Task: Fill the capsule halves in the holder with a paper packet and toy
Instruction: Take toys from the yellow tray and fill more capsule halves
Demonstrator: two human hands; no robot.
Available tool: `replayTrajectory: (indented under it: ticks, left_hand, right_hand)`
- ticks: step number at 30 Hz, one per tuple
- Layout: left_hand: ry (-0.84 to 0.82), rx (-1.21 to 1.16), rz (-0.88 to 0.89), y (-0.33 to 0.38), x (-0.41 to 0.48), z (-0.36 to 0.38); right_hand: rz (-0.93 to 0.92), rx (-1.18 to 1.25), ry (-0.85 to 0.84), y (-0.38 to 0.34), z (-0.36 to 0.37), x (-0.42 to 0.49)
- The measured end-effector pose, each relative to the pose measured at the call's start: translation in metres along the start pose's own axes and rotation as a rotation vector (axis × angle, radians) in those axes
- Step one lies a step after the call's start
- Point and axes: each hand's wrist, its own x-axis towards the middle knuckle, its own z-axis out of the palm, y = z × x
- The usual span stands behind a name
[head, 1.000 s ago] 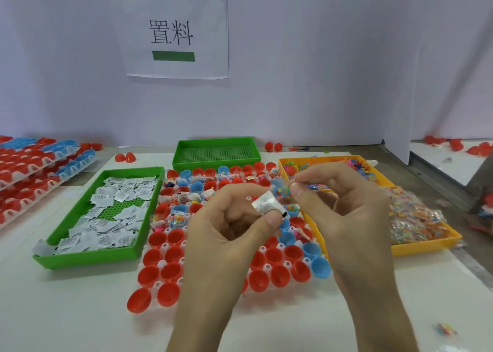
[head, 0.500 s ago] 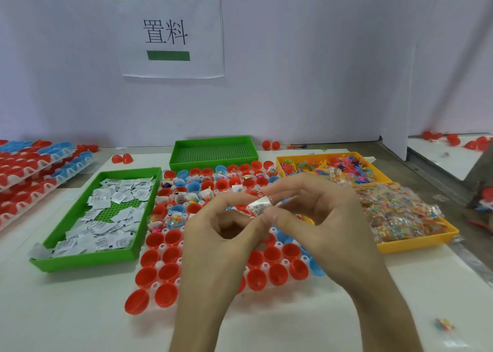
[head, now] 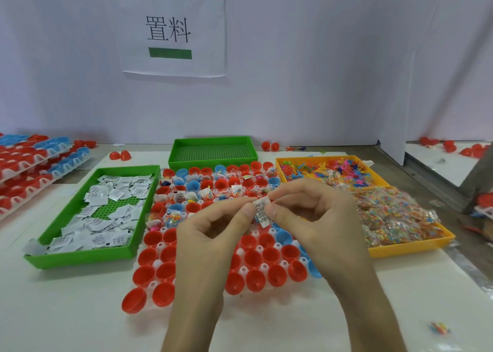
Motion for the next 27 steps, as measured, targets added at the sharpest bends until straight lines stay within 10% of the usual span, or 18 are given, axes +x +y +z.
replayTrajectory:
  ticks: [11,17,22,27]
  left_hand:
    - [0.034,-0.183,-0.078,-0.004,-0.004,0.005]
    - [0.188,-0.286,-0.13,-0.007,-0.002,0.0]
    - [0.217,-0.258,-0.102,-0.006,0.001,-0.009]
    - [0.208,-0.267,-0.094,-0.006,-0.001,-0.007]
  right_hand:
    - [-0.056,-0.01,0.096,0.002,0.016,-0.003]
    - [-0.037,-0.051,-0.132,0.004,0.008,0.004]
    - [0.137,-0.585,0.208,0.068,-0.039,0.084]
    - [0.333,-0.945,-0.123,0.133,-0.056,0.148]
